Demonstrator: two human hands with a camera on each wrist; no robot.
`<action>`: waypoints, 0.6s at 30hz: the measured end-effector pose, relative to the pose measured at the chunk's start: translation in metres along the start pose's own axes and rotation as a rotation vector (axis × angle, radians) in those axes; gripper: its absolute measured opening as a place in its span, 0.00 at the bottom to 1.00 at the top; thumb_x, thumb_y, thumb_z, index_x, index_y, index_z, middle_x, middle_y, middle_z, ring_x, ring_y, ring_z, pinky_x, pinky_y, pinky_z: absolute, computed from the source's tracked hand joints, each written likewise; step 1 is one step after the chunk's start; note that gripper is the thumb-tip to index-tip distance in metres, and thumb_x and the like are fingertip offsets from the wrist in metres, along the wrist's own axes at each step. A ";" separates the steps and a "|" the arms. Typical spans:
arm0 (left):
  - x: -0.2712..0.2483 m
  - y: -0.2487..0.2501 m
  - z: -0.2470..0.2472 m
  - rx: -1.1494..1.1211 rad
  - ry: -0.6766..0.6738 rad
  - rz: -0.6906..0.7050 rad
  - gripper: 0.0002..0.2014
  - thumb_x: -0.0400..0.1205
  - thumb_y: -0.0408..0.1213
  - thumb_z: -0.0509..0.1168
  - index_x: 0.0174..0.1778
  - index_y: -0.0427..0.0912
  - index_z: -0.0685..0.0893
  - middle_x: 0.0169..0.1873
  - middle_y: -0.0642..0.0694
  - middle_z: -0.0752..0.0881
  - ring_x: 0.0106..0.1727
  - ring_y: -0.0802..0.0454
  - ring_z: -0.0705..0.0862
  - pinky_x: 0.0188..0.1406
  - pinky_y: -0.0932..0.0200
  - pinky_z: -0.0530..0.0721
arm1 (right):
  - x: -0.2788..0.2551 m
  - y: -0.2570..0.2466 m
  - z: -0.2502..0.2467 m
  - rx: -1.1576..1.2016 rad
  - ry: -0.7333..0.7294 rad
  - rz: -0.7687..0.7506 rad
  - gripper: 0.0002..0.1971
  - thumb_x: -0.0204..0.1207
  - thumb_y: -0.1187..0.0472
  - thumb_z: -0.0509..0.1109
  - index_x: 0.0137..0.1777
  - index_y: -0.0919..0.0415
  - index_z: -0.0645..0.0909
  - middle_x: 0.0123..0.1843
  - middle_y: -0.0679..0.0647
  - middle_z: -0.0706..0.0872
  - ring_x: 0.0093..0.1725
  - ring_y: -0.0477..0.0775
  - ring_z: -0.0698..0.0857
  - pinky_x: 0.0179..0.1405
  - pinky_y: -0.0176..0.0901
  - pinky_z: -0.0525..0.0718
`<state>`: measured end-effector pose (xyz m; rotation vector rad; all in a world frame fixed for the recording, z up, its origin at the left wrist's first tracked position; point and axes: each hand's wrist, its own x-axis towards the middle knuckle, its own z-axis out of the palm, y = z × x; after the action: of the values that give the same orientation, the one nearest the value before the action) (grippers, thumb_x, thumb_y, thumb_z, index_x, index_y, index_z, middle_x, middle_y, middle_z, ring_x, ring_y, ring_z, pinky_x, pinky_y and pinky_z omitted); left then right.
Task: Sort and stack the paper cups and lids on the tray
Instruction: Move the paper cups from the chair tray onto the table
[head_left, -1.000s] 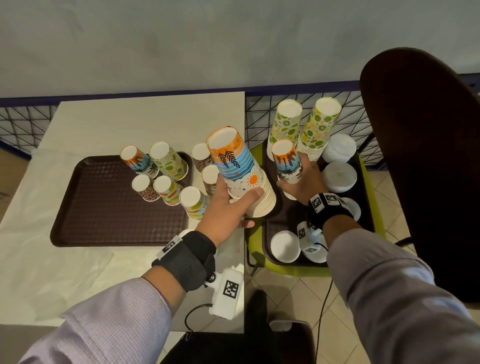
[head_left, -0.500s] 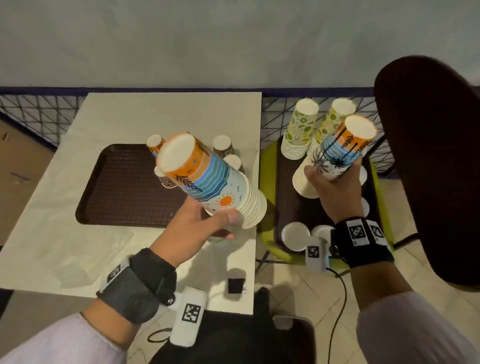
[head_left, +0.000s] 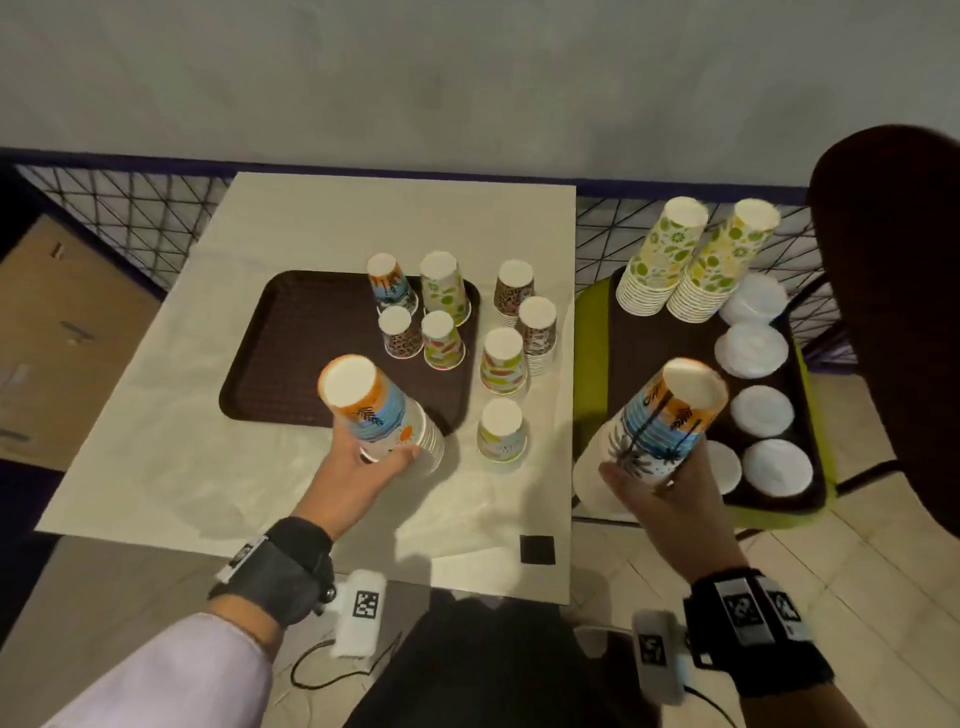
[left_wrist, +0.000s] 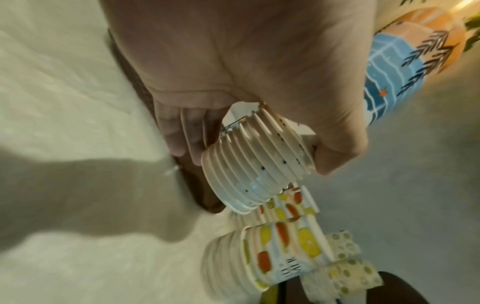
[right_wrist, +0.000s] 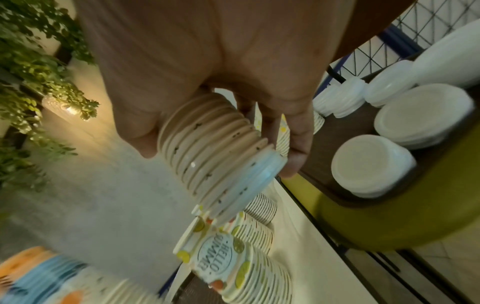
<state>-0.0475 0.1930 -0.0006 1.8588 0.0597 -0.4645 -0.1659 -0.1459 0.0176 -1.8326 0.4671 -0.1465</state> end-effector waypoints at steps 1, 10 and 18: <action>0.003 -0.009 0.001 0.000 -0.004 -0.010 0.45 0.68 0.56 0.80 0.81 0.54 0.72 0.67 0.56 0.88 0.66 0.62 0.87 0.74 0.48 0.82 | -0.005 0.000 0.006 0.001 -0.003 0.008 0.34 0.67 0.57 0.85 0.70 0.46 0.72 0.60 0.40 0.86 0.59 0.36 0.85 0.59 0.44 0.85; 0.025 -0.053 0.021 0.156 -0.013 -0.056 0.37 0.76 0.44 0.82 0.76 0.59 0.67 0.63 0.53 0.87 0.63 0.48 0.86 0.65 0.54 0.79 | -0.029 -0.007 0.049 0.008 0.001 0.036 0.33 0.68 0.57 0.84 0.67 0.37 0.72 0.58 0.26 0.85 0.59 0.30 0.84 0.56 0.34 0.80; 0.020 -0.071 0.022 0.194 -0.004 -0.047 0.44 0.73 0.48 0.85 0.81 0.55 0.67 0.64 0.53 0.84 0.63 0.50 0.82 0.62 0.58 0.77 | -0.040 -0.022 0.075 -0.010 0.005 0.044 0.34 0.69 0.57 0.84 0.70 0.41 0.69 0.61 0.30 0.84 0.56 0.25 0.83 0.47 0.19 0.80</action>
<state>-0.0544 0.1926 -0.0774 2.0506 0.0570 -0.5212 -0.1724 -0.0586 0.0200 -1.8306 0.5119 -0.1186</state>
